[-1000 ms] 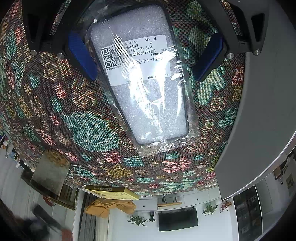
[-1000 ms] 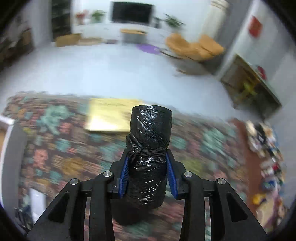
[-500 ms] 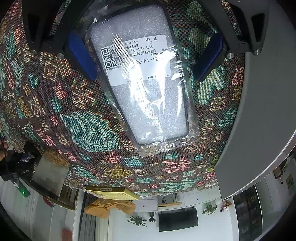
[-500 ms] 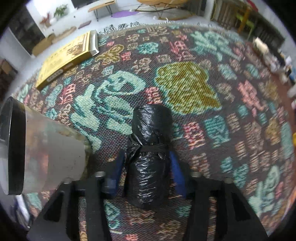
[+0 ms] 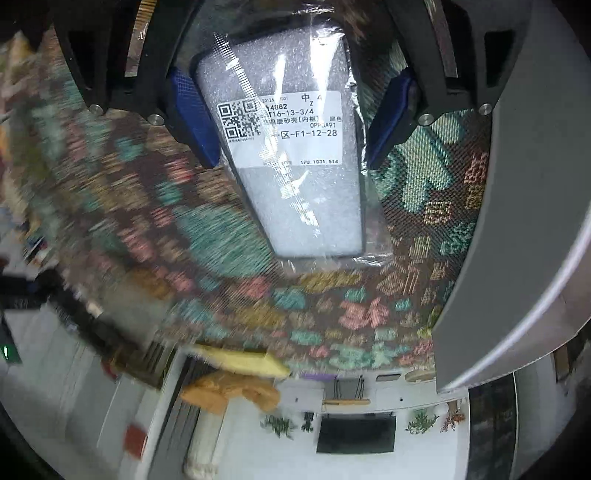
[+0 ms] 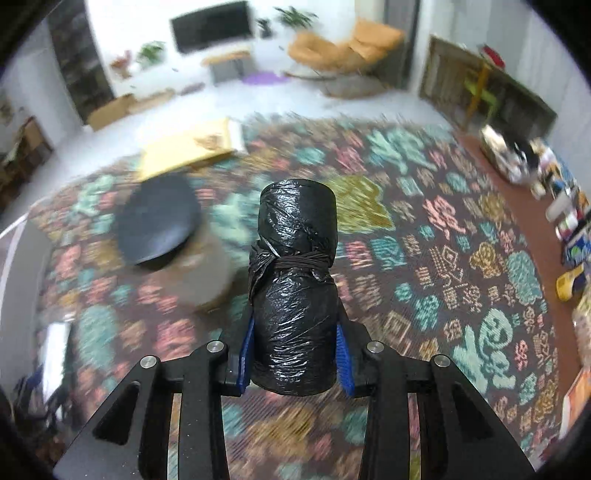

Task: Organize soft objects
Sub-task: 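Grasp the clear packet with the left tool while right tool holds the black roll, then carry the clear packet and black roll toward the white box with both tools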

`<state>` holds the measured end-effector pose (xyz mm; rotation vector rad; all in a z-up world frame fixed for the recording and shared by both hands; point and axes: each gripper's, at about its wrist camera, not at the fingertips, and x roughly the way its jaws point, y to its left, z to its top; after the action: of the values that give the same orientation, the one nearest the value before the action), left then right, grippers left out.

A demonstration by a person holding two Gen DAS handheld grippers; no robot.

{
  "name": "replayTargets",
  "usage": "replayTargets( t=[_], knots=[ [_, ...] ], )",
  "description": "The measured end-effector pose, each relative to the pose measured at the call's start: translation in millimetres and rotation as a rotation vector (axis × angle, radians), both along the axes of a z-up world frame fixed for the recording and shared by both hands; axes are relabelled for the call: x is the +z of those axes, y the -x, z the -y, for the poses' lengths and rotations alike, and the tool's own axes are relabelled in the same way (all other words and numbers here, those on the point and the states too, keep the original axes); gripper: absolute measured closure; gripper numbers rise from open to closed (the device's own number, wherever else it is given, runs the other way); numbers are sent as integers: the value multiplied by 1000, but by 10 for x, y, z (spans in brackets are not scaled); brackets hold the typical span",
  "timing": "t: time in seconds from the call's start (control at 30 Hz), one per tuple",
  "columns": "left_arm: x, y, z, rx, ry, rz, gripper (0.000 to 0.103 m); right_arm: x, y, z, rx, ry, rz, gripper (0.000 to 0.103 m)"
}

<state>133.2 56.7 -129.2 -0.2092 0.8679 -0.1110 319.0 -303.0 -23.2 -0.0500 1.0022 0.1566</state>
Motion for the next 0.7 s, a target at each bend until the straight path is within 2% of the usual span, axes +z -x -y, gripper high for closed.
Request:
replayTargets(
  t=[0.13, 0.17, 0.2, 0.23, 0.3, 0.4, 0.43, 0.5, 0.53, 0.57, 0.63, 0.7],
  knots=[
    [477, 274, -43, -12, 57, 100, 25, 307, 446, -613, 138, -76, 34, 65],
    [606, 349, -99, -10, 75, 122, 30, 385, 568, -785, 168, -115, 42, 65],
    [737, 430, -176, -1, 95, 143, 40, 450, 681, -937, 193, -149, 49, 65],
    [833, 484, -245, 1, 111, 153, 55, 516, 774, -1092, 217, -184, 53, 65],
    [1033, 604, -438, 4, 157, 169, 58, 610, 930, -1409, 271, -245, 45, 65],
    [1301, 854, -758, 48, 109, 223, 58, 732, 1150, -1892, 358, -340, 13, 65],
    [1342, 908, -827, 38, 85, 221, 58, 774, 1212, -1996, 372, -389, 5, 65],
    [1377, 1009, -856, 9, 51, 207, 57, 825, 1312, -2110, 391, -407, 15, 65],
    [1385, 1059, -829, -5, 37, 198, 52, 858, 1358, -2146, 402, -386, 32, 65],
    [1379, 1097, -795, -17, 29, 191, 30, 884, 1410, -2161, 411, -364, 47, 65],
    [1332, 1160, -671, -57, 24, 193, 1, 894, 1493, -2123, 412, -346, 50, 65],
    [1220, 1193, -464, -110, -11, 182, 0, 879, 1552, -2025, 402, -329, 52, 65]
  ],
)
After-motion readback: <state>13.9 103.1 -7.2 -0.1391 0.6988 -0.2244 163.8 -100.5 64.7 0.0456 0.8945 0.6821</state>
